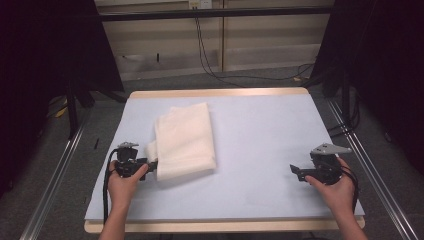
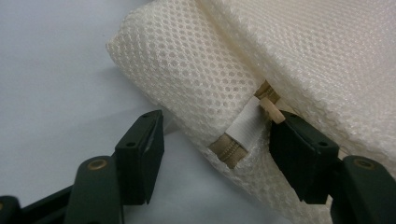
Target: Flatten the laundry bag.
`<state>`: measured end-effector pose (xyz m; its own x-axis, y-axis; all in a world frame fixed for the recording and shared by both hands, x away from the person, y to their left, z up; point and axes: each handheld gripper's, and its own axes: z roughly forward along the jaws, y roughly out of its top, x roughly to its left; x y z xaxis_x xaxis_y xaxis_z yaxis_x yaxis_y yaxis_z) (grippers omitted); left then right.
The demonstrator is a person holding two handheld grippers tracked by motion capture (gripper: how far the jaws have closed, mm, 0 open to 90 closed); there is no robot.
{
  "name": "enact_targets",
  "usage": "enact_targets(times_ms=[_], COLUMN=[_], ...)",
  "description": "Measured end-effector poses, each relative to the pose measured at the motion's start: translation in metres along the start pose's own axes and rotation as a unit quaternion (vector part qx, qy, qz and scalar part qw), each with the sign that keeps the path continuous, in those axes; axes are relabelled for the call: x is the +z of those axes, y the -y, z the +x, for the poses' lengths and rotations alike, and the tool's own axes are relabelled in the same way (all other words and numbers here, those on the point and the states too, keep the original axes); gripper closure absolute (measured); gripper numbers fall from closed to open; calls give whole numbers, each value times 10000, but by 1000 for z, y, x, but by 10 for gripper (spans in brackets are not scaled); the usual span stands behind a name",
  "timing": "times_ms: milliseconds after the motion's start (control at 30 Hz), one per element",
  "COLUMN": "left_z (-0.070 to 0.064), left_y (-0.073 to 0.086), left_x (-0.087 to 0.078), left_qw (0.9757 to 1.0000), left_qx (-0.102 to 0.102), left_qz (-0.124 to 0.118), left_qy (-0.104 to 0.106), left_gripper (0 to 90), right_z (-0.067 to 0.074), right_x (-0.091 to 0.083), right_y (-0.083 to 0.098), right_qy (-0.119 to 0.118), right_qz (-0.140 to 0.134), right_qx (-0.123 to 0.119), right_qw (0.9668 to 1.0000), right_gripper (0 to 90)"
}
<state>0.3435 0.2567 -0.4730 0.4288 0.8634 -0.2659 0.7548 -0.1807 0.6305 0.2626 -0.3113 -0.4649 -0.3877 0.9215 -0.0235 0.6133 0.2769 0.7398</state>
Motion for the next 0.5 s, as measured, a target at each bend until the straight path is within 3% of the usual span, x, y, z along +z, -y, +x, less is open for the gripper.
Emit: enact_targets(times_ms=[33,67,167,200,367,500], left_z=[-1,-2,-5,-8,-8,-10], left_y=[0,0,0,-1,-4,-6], left_x=[0,0,1,1,-3,-9], left_qw=[10000,9999,10000,9998,9998,9998], left_qx=[10,-49,-19,-67,-127,-117], left_qz=[-7,33,54,120,118,62], left_qy=[-24,128,79,142,112,123], left_gripper=[358,451,501,599,682,693], right_z=[0,0,-1,-2,-2,-1], right_x=[0,-1,-2,-2,-2,0], right_y=[0,1,2,3,3,3], right_qy=[0,49,43,56,46,47], right_qz=[0,-9,2,14,18,54], right_qx=[0,12,4,18,14,-52], right_qw=[10000,10000,10000,10000,10000,10000], right_gripper=[127,129,132,131,132,132])
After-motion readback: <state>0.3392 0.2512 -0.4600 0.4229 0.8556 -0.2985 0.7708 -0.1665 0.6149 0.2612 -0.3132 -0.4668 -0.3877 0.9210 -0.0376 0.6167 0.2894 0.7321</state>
